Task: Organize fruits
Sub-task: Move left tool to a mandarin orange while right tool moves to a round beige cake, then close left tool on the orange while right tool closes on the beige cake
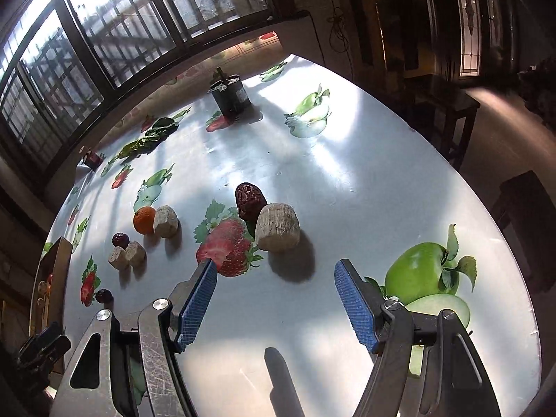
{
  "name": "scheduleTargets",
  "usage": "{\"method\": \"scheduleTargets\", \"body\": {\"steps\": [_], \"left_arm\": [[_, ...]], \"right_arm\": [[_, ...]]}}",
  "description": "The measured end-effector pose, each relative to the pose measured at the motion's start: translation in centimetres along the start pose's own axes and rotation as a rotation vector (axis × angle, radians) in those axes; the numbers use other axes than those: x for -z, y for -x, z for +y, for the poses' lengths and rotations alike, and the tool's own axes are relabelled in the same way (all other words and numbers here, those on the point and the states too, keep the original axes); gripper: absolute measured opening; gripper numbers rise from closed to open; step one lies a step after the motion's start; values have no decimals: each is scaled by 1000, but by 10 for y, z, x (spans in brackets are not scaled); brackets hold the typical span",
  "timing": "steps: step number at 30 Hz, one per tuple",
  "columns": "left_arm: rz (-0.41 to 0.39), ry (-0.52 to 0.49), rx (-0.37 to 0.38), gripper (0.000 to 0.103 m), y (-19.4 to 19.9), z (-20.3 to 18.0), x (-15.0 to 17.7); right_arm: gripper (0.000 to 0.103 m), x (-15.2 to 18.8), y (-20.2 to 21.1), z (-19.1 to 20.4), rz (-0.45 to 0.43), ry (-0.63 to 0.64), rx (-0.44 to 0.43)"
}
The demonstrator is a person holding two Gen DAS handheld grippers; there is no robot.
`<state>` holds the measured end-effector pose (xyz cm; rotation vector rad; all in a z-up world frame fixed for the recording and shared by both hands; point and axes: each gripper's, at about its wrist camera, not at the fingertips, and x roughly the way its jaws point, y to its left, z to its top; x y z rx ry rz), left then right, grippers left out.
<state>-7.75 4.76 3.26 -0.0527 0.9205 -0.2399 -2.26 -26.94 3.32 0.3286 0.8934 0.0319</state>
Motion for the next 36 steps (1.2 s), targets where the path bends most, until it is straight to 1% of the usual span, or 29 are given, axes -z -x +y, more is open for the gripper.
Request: {"method": "scheduleTargets", "body": {"steps": [5,9,10,11,12,13,16,17,18,19,21,24,28,30,32,33,34,36], "left_arm": [[9,-38,26,70,-11,-13,0],[15,-58,66,69,-20,-21,0],[14,-59,77,69,-22,-22,0],[13,-59,90,64,-24,-23,1],[13,-58,103,58,-26,-24,1],[14,-55,117,56,-29,-25,1],[32,-40,168,54,-38,-28,4],[19,-32,183,54,-37,-27,3],[14,-19,220,54,-36,-25,3],[28,-6,242,54,-39,-23,2],[28,9,257,54,-40,-22,2],[29,-2,255,56,-40,-25,2],[30,-17,244,57,-39,-27,2],[32,-25,234,56,-39,-29,2],[33,-54,190,56,-39,-35,3],[35,-77,152,52,-39,-40,4],[36,-100,113,49,-39,-44,4],[36,-130,51,29,-40,-48,5]], "right_arm": [[74,-8,-17,11,-9,26,2],[74,-7,-28,21,-51,74,53],[74,-6,-32,23,-54,85,60],[74,-6,-34,24,-52,94,65],[74,-5,-35,25,-49,104,70],[74,-5,-35,26,-53,114,78],[74,-5,-36,30,-67,141,109],[74,-5,-37,30,-64,145,109],[74,-5,-38,30,-60,149,111],[74,-5,-39,30,-56,150,111],[74,-5,-42,29,-45,144,107],[74,-8,-49,24,-5,117,87],[73,-7,-49,25,-11,120,97],[67,-7,-48,25,-16,117,104],[63,-6,-47,24,-19,112,105],[59,-6,-47,24,-21,111,109],[56,-6,-47,24,-22,110,113],[50,-6,-46,24,-25,106,116]]}}
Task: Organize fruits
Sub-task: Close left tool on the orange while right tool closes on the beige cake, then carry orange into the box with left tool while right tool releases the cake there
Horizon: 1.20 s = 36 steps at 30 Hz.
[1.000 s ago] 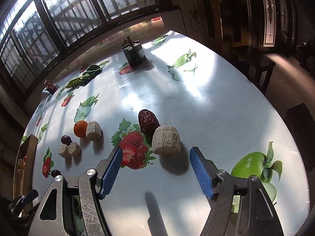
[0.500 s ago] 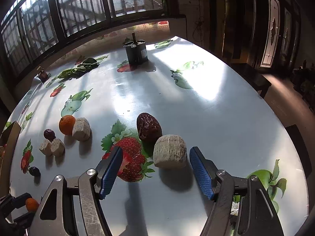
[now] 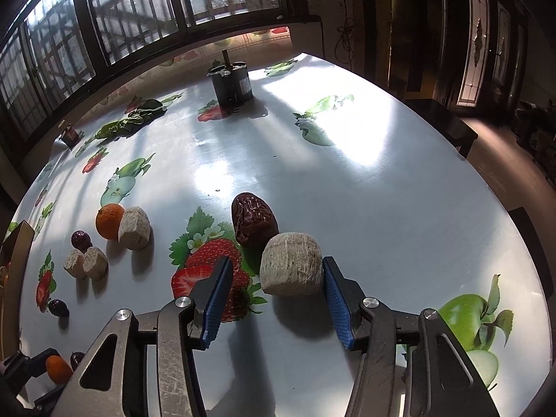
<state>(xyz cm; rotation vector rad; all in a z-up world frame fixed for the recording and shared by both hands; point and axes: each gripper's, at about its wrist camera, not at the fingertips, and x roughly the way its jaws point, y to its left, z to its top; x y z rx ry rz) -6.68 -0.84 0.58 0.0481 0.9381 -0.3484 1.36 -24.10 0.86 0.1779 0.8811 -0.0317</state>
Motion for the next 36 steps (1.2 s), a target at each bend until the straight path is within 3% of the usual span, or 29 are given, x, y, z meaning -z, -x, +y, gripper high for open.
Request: {"method": "scheduleTargets", "body": {"steps": [3,10,17,21,26,31,36], "left_arm": [[-1,7,-5,29,2,3,1],[-76,61,-14,29,38,19,7],[-146,131,-45,29,80,52,17],[-174,202,-66,29,97,82,22],[-214,297,-103,29,118,126,32],[-259,384,-223,29,146,185,45],[-211,432,-348,29,158,242,46]], "right_arm": [[37,0,1,-2,-4,-13,2],[37,1,8,-3,-40,-19,6],[37,6,29,9,-112,33,94],[37,14,60,24,-123,26,-5],[37,19,101,80,-156,130,-122],[37,26,120,156,-147,263,-253],[37,36,109,232,-64,345,-401]]}}
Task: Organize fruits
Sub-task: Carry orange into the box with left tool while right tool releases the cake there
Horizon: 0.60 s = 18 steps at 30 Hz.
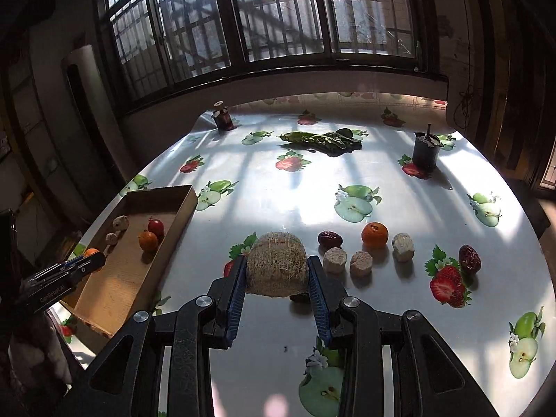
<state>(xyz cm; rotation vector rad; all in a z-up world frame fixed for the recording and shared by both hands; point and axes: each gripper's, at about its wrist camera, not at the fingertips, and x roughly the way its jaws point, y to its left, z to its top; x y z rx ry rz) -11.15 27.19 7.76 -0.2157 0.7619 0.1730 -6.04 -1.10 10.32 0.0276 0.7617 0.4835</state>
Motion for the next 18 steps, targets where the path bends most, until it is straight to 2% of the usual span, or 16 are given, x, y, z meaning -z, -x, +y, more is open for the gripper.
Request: {"method": "scheduleTargets", "body": {"steps": [3,7,13,18], "left_arm": [[51,0,-71,29,-16,23,-12],[154,36,-82,29,-45,50,-20],[278,69,-96,29,-80,71,-19],[296,83,-96,30,-87,80,-16]], "right_arm": [[38,-3,-31,39,51,27,-82],[38,-2,-74,95,129,97,-158],[38,8,-130,156,257,224,-175],[38,10,-160,171,299,250,-153]]}}
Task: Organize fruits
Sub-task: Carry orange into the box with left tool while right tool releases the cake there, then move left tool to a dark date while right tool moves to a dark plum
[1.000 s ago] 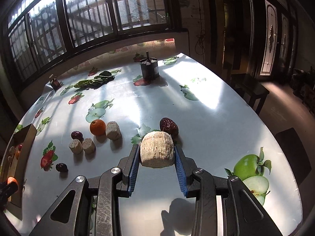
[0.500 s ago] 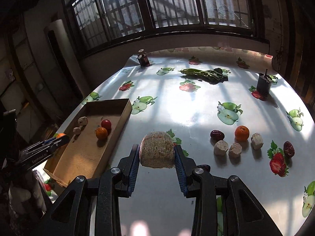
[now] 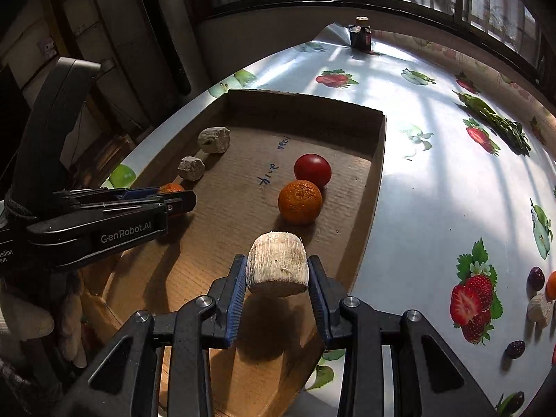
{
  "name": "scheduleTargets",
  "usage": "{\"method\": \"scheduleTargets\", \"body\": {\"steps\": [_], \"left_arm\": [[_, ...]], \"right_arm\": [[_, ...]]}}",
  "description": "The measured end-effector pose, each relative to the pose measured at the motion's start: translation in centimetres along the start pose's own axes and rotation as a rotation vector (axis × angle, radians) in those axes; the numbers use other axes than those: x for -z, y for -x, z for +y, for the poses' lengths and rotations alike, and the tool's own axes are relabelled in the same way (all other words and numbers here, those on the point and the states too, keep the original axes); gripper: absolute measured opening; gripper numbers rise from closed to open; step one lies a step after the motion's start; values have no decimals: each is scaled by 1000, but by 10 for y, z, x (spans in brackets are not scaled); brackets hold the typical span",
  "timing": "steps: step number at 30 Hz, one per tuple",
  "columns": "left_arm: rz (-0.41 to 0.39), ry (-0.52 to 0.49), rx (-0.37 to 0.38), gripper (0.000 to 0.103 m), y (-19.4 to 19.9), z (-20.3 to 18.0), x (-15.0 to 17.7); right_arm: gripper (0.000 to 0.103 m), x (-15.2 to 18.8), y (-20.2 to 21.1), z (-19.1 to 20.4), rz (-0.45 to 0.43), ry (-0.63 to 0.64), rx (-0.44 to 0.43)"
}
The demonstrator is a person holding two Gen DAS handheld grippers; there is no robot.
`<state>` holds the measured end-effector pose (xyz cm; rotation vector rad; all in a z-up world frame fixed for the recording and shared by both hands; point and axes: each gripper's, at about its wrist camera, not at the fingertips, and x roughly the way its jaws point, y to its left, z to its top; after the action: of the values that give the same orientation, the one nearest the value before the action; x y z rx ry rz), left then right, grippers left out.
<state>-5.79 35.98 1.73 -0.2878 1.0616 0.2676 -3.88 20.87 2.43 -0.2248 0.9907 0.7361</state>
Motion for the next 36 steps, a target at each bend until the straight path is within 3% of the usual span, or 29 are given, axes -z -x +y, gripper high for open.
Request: {"method": "scheduleTargets", "body": {"steps": [8,13,21,29,36], "left_arm": [[-19,20,4,31,0,6,-5],[-67,38,30,45,15,10,-4],[-219,83,69,67,74,8,11],[-255,87,162,69,104,-18,41],[-254,27,177,69,115,-53,54]], "right_arm": [[38,-7,-16,6,5,31,40],[42,-11,-14,8,-7,31,52],[49,-9,17,0,-80,-24,20],[57,16,59,-22,-146,-91,6],[57,50,105,-73,-200,-177,52]]}}
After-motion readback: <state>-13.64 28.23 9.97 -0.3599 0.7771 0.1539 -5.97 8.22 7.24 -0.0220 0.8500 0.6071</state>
